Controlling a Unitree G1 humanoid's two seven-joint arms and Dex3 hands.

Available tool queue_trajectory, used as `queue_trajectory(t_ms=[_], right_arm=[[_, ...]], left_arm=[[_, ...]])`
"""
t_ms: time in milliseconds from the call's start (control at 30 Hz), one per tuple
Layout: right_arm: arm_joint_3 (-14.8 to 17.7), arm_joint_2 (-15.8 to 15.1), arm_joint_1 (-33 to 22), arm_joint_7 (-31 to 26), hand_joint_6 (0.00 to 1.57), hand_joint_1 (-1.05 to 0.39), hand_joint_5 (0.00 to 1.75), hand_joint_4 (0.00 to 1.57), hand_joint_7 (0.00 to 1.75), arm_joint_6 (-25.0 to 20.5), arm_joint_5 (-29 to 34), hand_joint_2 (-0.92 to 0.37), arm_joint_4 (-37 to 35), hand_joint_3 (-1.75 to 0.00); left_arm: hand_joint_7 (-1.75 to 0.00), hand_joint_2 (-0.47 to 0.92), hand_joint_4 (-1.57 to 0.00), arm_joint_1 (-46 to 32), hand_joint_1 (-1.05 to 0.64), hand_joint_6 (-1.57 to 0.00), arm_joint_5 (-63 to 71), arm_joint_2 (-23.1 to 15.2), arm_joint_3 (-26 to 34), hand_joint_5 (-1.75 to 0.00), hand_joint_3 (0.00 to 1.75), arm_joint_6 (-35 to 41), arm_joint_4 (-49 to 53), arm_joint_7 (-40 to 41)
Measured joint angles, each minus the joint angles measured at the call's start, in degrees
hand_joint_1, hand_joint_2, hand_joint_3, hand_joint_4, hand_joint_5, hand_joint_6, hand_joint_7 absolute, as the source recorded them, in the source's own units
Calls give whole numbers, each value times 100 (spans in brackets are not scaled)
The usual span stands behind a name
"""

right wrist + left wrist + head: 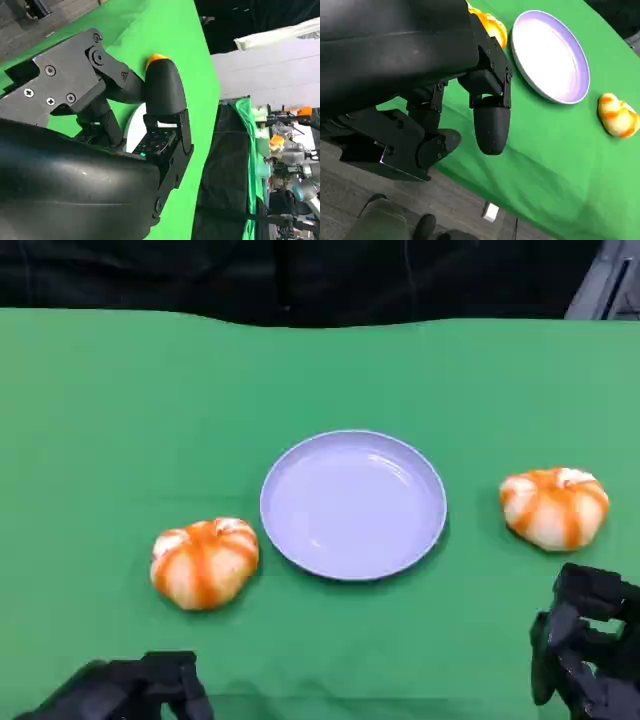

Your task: Grasp the bread from the table and place it into the plate.

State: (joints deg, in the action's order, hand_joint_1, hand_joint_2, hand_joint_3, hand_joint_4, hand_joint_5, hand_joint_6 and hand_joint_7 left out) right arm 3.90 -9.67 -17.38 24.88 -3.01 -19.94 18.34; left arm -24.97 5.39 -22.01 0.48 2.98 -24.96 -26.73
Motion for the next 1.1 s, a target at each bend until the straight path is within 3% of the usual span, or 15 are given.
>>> queue_trajectory(t_ms=[667,733,800,867,967,1100], right_arm=[[0,3,0,14,86,-8,170,92,149,-2,-1,-56,0,-114],[0,3,0,14,87,-8,170,93,149,-2,-1,-56,0,-115],[0,3,0,8,87,-8,169,93,149,-3,-1,-56,0,-115],[-2,3,1,-20,86,-8,170,93,150,-15,0,-57,2,-115],[-2,3,2,-30,86,-8,169,93,150,-35,1,-58,3,-113],[-3,3,41,-31,87,-9,167,94,148,-37,1,-58,-1,-110]], left_arm=[[-133,82,-60,0,11,-65,13,-31,-25,-170,71,3,-19,0],[-122,82,-64,-1,11,-69,19,-30,-24,-158,66,-15,-18,23],[-68,89,-57,-1,-7,-69,73,-24,-23,-105,41,-173,10,172],[-17,92,-25,-15,-39,-47,450,-8,-30,-39,29,-604,103,501],[-2,92,-4,-50,-62,-34,1713,-19,-88,-10,25,-1344,196,1379],[0,92,0,-16,-80,-29,3286,-18,-234,-1,22,-1798,204,2432]])
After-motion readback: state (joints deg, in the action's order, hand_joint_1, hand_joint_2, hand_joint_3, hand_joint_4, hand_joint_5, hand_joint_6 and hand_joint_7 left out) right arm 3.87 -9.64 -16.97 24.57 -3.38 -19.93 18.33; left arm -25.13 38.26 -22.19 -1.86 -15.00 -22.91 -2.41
